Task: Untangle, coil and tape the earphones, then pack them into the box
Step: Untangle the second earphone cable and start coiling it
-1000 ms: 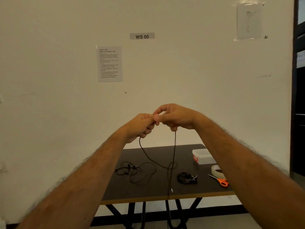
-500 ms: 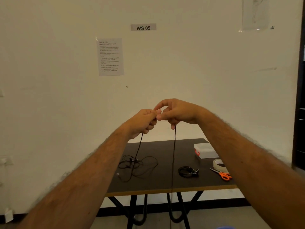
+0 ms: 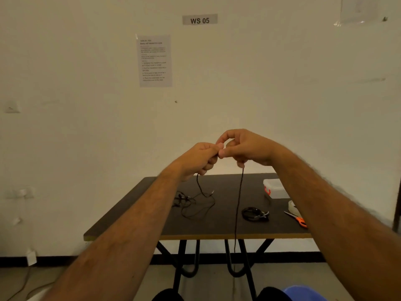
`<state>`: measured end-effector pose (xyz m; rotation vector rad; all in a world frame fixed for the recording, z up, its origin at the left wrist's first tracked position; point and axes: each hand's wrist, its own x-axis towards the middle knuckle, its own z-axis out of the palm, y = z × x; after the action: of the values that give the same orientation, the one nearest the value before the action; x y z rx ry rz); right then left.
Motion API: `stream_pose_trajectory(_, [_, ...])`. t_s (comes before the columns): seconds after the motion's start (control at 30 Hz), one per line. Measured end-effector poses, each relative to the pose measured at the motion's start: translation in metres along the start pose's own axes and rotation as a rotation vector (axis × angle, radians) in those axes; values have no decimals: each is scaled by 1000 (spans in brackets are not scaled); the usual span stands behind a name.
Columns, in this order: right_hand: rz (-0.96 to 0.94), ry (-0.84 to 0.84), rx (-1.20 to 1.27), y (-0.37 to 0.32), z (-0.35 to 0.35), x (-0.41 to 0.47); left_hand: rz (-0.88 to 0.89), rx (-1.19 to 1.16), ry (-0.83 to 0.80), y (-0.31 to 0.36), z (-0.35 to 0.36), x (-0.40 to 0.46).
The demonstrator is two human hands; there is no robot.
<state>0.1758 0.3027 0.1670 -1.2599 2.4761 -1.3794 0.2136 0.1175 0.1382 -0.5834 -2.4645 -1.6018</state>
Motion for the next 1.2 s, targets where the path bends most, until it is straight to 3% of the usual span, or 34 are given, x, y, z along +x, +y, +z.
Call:
stream_pose_trajectory(0.1, [-54,251,-79,6,0,-2,-38,-93,6,-14,3,-5])
stream_pose_trajectory(0.2, [-104,462,30,16,-4,-5,-69,-207,7,-30,5,-14])
stream_pose_trajectory(0.27, [-68,382,100,21,-3,-9,-75,-221,2,-35,11,-20])
stream_pose_trajectory(0.33, [3,162,140,24,2,-13,-81,-219,-7,-35,18,-24])
stream_pose_trajectory(0.4, [29,-10,76,27,7,-15,-82,-211,-9,-35,23,-26])
stream_pose_trajectory(0.47, [5,-46,-36,26,11,-15,-74,-206,-8,-36,27,-27])
stream_pose_trajectory(0.63, [-106,196,-191,23,20,-10,-114,-307,-39,-44,37,-34])
stream_pose_trajectory(0.73, [-150,323,-112,26,22,-8,-131,-408,-66,-48,46,-40])
stream_pose_trajectory(1.2, [-169,453,79,49,54,-12,-102,-735,-186,-37,84,-64])
